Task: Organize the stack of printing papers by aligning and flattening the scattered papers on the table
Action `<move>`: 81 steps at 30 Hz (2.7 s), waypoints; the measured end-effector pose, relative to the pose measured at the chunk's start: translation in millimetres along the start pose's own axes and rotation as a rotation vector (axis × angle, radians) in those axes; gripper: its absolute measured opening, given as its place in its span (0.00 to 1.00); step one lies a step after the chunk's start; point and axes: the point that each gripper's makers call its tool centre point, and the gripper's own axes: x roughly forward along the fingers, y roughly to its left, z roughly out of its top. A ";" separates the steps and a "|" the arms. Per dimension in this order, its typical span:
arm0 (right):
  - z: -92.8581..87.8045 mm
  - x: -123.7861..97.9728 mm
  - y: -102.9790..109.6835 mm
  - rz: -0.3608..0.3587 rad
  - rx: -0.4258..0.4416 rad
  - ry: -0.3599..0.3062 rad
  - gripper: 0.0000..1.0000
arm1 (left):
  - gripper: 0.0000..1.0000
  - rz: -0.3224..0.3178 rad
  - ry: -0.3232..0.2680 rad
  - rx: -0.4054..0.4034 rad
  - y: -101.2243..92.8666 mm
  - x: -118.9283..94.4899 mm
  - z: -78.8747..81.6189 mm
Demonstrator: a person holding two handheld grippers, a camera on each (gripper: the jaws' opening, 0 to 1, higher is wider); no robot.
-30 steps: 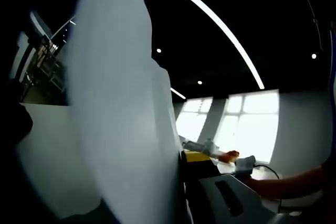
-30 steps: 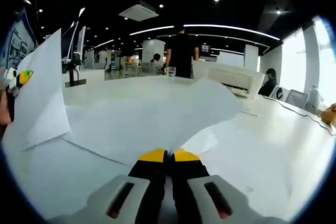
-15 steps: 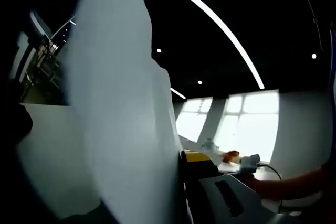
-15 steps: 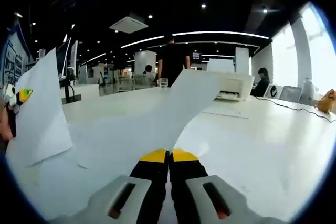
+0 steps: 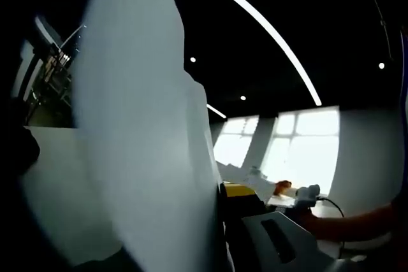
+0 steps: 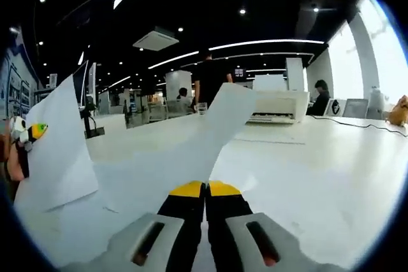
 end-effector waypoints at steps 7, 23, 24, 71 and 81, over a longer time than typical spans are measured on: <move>0.1 -0.6 1.2 0.005 0.014 0.000 0.00 | 0.07 0.000 -0.006 -0.004 0.3 -0.4 1.0; -0.6 -0.9 2.0 0.018 0.034 0.003 0.00 | 0.07 0.000 -0.007 -0.005 -0.5 -0.9 1.5; -0.7 -1.1 1.7 0.018 0.037 0.004 0.00 | 0.07 0.000 -0.008 -0.005 -0.5 -0.9 1.5; 28.2 -21.6 3.3 -0.031 0.011 -0.123 0.00 | 0.07 -0.001 -0.002 -0.006 0.3 -0.1 0.1; 34.7 -23.1 7.2 -0.026 -0.044 -0.143 0.00 | 0.07 0.000 0.002 -0.005 0.6 0.4 -0.6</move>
